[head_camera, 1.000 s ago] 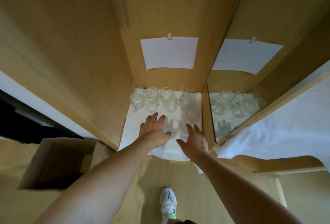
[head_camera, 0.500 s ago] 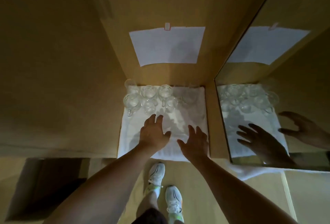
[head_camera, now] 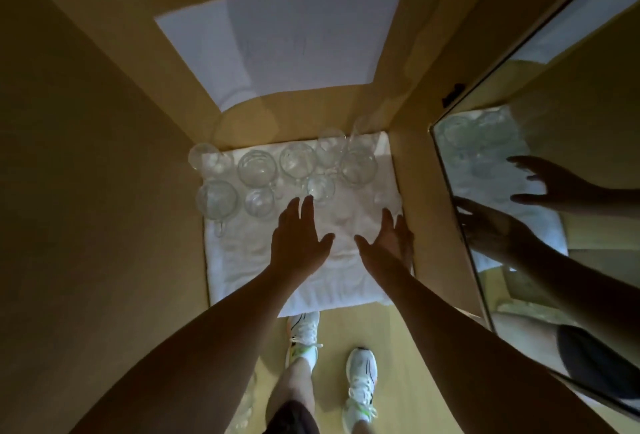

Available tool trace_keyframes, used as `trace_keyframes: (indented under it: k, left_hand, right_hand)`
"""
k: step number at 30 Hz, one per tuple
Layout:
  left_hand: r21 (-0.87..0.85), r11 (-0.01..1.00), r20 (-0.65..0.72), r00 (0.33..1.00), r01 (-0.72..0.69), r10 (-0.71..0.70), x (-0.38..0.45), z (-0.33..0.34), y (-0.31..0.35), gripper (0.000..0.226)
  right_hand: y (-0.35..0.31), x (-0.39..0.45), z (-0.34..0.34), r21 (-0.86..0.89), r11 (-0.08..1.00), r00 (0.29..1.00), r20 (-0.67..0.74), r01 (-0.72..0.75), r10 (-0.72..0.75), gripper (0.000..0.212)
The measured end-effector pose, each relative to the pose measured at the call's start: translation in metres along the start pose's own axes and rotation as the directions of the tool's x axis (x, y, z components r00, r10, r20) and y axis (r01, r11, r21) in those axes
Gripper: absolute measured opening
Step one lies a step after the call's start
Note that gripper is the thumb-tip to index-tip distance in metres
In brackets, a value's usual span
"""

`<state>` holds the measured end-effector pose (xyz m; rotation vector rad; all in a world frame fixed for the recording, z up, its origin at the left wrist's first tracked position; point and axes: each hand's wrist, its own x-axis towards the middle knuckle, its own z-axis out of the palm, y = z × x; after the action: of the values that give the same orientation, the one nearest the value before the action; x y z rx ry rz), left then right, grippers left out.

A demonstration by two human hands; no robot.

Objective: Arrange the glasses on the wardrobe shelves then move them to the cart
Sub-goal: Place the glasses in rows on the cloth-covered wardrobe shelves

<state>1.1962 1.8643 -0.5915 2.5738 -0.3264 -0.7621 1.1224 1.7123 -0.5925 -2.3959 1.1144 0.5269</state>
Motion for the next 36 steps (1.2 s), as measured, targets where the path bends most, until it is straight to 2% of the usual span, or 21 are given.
trace_keyframes:
  k: [8, 14, 19, 22, 28, 31, 36]
  left_hand:
    - [0.004, 1.000, 0.046, 0.999, 0.000, 0.000, 0.053, 0.005, -0.003, 0.095]
    - [0.064, 0.998, 0.067, 0.998, -0.023, 0.019, 0.081, 0.020, 0.001, 0.100]
    - [0.100, 0.994, 0.060, 0.998, -0.040, 0.034, 0.097, 0.032, 0.003, 0.104]
    - [0.135, 0.990, 0.030, 0.998, -0.050, 0.047, 0.103, 0.036, 0.006, 0.098]
    - [0.083, 0.996, 0.033, 0.999, -0.020, 0.017, 0.107, 0.032, 0.001, 0.089]
    - [0.079, 0.995, -0.004, 0.998, -0.067, 0.067, 0.103, 0.028, -0.004, 0.078]
    - [0.051, 0.996, -0.033, 0.996, -0.080, 0.081, 0.087, 0.024, -0.006, 0.073]
  right_hand:
    - [0.008, 0.055, 0.005, -0.067, 0.997, 0.999, -0.019, -0.030, 0.028, 0.088]
    - [0.011, 0.075, 0.016, -0.033, 0.999, 0.999, -0.034, -0.032, 0.031, 0.097]
    - [0.011, 0.084, 0.023, -0.027, 1.000, 0.998, -0.054, 0.011, -0.012, 0.089]
    - [0.009, 0.083, 0.025, -0.034, 0.999, 0.994, -0.105, 0.040, -0.043, 0.079]
    - [0.010, 0.078, 0.028, -0.087, 0.994, 0.995, -0.060, 0.073, -0.079, 0.071]
    - [0.012, 0.075, 0.030, -0.109, 0.987, 0.990, -0.063, 0.121, -0.128, 0.072]
    - [0.019, 0.067, 0.029, 0.028, 0.993, 0.990, -0.089, 0.113, -0.110, 0.071]
